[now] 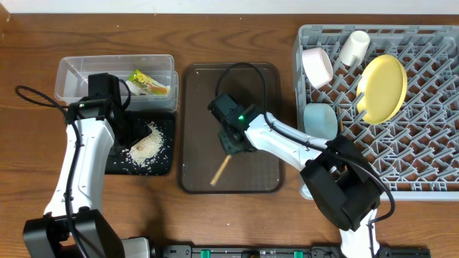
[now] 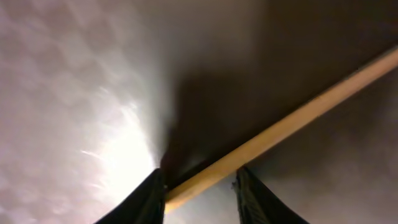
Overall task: Sort waste into correct bins and load items into the dishwasher rack
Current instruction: 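Return the right gripper to the tray and grasp the second chopstick, then carry the second chopstick with the right gripper and insert it in the rack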
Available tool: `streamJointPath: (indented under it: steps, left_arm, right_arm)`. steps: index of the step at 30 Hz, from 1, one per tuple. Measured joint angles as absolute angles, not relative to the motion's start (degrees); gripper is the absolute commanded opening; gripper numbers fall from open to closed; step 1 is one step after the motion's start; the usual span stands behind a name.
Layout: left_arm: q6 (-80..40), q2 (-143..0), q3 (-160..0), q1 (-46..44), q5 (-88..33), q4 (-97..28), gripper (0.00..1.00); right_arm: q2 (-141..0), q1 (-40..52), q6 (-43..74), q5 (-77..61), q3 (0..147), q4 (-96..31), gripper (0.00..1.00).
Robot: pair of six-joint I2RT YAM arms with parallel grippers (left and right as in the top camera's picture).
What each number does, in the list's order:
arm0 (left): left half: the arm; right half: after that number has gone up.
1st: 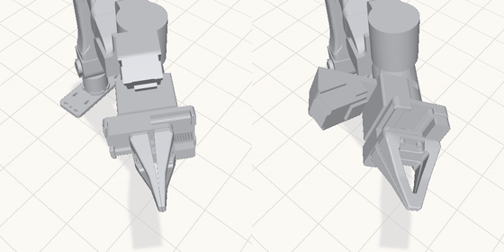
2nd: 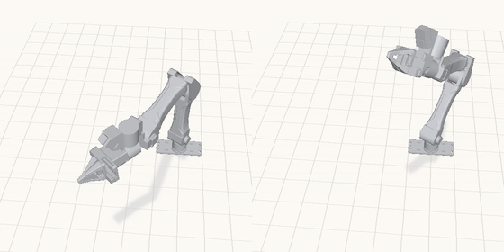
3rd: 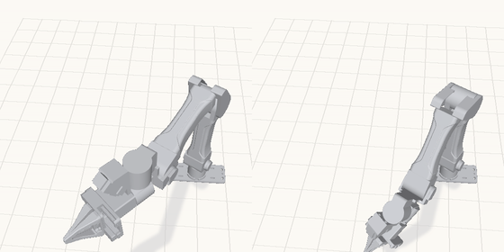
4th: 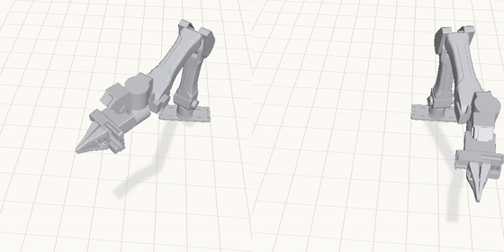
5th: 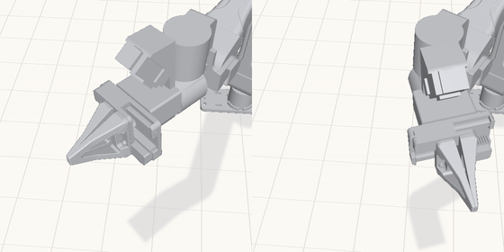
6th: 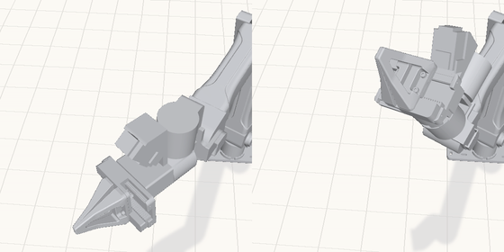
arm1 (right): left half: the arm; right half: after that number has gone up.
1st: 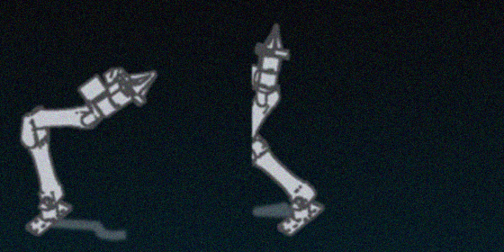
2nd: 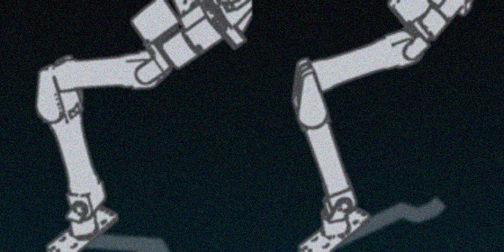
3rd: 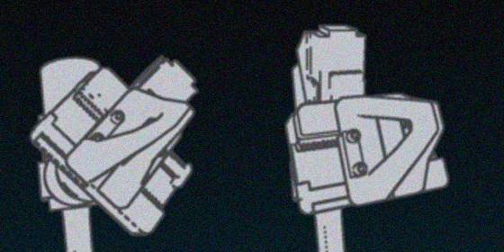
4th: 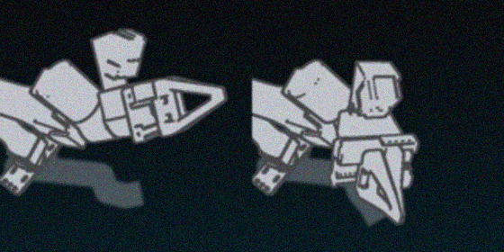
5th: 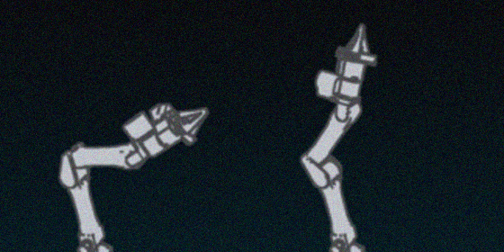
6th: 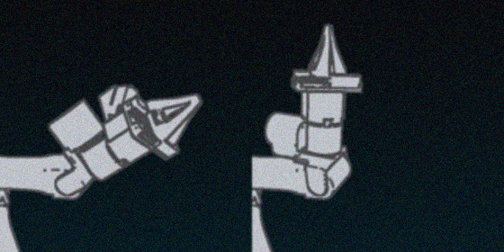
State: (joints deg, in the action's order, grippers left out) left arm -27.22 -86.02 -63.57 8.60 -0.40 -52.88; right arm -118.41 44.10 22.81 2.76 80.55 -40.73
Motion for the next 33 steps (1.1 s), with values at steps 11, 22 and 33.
streamJointPath:
  steps: [11, 22, 33]
  left_arm:
    - [-27.2, -86.0, -63.6, 8.6, -0.4, -52.9, 0.76]
    - [-27.2, -86.0, -63.6, 8.6, -0.4, -52.9, 0.76]
    - [-27.2, -86.0, -63.6, 8.6, -0.4, -52.9, 0.76]
  right_arm:
    - [-118.4, 40.6, 23.3, 2.3, 80.9, -42.6, 0.05]
    - [-118.3, 32.8, 16.4, -3.3, 91.2, -56.5, 0.01]
    - [-107.4, 22.8, 9.5, -3.9, 97.7, -65.1, 0.01]
